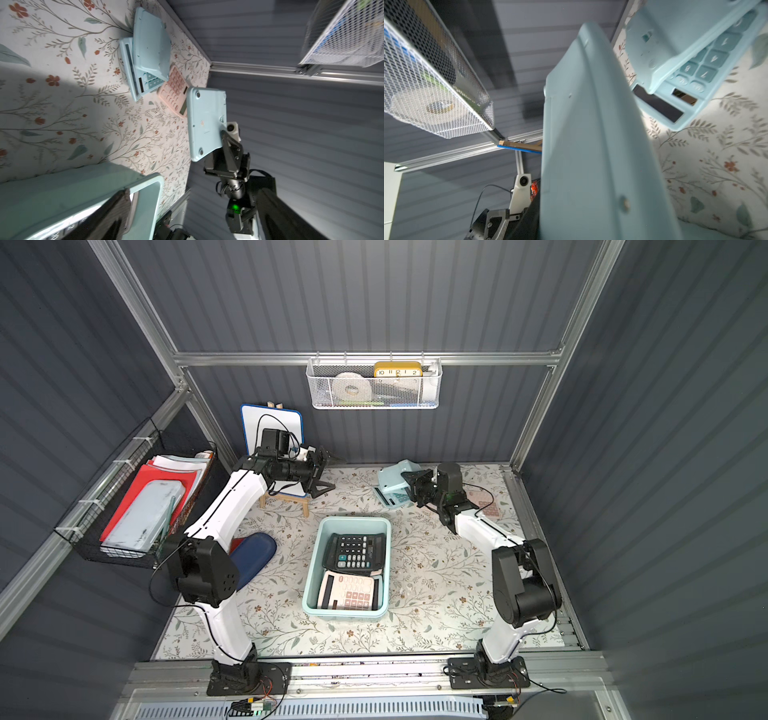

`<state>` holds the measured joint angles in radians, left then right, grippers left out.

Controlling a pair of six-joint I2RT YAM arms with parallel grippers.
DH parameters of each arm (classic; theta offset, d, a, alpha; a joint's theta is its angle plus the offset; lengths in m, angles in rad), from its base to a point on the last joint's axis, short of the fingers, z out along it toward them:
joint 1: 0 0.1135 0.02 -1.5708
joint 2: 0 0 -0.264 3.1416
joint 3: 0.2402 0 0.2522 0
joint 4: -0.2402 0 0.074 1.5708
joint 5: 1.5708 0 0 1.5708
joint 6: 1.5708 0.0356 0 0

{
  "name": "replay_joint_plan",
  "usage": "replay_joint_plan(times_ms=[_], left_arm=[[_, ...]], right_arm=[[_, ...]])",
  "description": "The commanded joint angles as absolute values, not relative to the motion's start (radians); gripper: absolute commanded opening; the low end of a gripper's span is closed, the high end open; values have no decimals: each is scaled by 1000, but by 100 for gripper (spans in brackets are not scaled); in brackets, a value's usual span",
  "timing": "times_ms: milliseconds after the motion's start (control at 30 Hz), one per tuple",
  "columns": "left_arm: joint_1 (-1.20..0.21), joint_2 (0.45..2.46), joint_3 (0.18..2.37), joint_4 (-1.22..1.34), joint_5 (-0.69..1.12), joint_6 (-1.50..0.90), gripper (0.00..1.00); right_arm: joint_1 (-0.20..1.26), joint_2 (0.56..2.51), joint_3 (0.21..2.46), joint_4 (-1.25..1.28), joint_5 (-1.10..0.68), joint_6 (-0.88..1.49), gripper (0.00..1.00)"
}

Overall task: Put the calculator in the storage box
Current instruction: Pick up the calculator at the center of the board, then adjust the calculator.

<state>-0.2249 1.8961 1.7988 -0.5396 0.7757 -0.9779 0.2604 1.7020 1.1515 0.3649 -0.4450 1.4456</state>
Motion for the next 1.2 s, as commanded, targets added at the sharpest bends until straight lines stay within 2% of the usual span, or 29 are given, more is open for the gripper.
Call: replay_joint_plan(times_ms=[0, 133, 300, 600, 833, 1000, 1167], left_arm=[[-215, 1837, 1695, -259, 863, -1161, 99], [-213, 1822, 1638, -173, 871, -1205, 98], [-214, 1821, 1577, -43, 881, -1289, 88], [-213, 1828, 1569, -44, 877, -1283, 69], [-213, 1839, 1576, -54, 881, -1272, 59], [-213, 1850, 1593, -66, 885, -1262, 46], [-213, 1855, 1598, -77, 885, -1255, 43]], right_arm=[[292, 1685, 1132, 503, -478, 1518, 7], [323, 1694, 1145, 560, -459, 1575, 7], [360, 1738, 1172, 651, -446, 1657, 6], [413, 1803, 1229, 726, -429, 1743, 6], [433, 1838, 1250, 777, -420, 1799, 6], [448, 1858, 1260, 808, -410, 1832, 6], [458, 1877, 1277, 825, -417, 1850, 5]])
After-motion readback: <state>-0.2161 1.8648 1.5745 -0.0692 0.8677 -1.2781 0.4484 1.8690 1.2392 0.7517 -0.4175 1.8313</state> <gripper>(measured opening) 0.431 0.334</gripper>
